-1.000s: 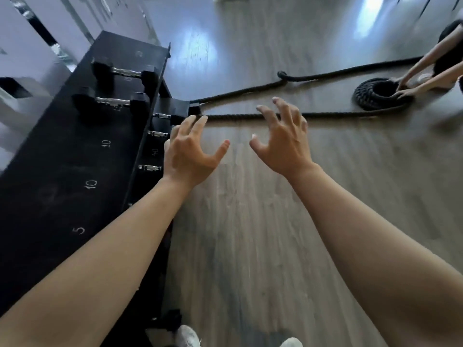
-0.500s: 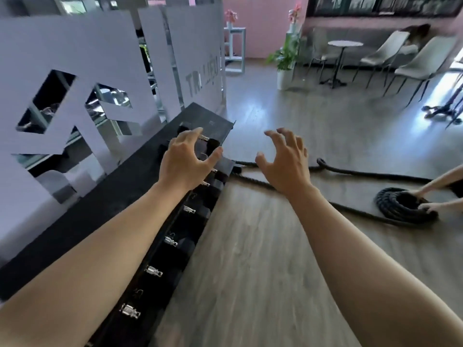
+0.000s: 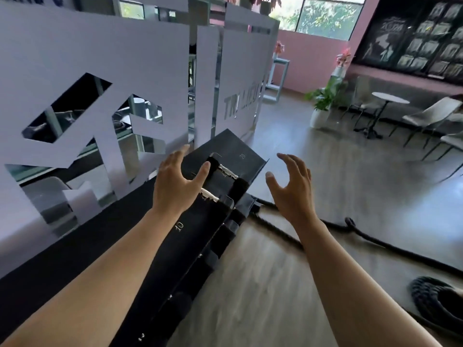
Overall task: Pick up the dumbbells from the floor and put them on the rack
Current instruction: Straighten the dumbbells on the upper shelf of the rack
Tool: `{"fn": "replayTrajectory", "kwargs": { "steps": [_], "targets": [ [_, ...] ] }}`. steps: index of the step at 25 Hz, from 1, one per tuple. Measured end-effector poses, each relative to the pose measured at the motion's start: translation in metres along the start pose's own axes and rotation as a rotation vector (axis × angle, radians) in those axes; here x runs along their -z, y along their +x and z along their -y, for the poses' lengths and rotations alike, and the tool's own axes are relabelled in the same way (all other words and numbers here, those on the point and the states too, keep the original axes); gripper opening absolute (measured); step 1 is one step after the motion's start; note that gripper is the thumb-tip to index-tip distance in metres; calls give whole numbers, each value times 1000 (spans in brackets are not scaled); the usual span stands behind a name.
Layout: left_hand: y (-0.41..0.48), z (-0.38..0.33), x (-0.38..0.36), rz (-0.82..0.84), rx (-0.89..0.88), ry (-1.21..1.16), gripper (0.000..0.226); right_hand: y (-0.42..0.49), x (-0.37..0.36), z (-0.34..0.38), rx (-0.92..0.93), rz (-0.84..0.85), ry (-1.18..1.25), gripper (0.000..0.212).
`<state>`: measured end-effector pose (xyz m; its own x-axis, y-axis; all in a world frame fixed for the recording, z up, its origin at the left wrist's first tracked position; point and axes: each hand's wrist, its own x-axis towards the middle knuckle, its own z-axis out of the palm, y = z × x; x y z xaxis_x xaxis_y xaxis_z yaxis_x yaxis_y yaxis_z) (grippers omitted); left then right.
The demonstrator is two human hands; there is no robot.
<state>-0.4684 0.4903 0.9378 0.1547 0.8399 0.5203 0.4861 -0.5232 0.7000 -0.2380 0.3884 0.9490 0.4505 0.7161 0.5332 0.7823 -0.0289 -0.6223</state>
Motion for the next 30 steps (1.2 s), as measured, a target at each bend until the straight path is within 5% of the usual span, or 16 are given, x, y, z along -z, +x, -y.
{"fn": "replayTrajectory", "kwargs": {
  "steps": [10, 18, 25, 30],
  "targets": [
    [95, 109, -51, -222, 340, -38, 43, 156, -162, -81, -108, 206, 417, 56],
    [159, 134, -173, -386, 615, 51, 40, 286, -277, -188, -216, 541, 680, 42],
    [164, 198, -268, -418, 873, 44, 44, 276, -371, -244, -297, 874, 645, 36],
    [177, 269, -330, -314, 937, 65, 54, 229, -427, -307, -495, 963, 564, 31]
  ]
}}
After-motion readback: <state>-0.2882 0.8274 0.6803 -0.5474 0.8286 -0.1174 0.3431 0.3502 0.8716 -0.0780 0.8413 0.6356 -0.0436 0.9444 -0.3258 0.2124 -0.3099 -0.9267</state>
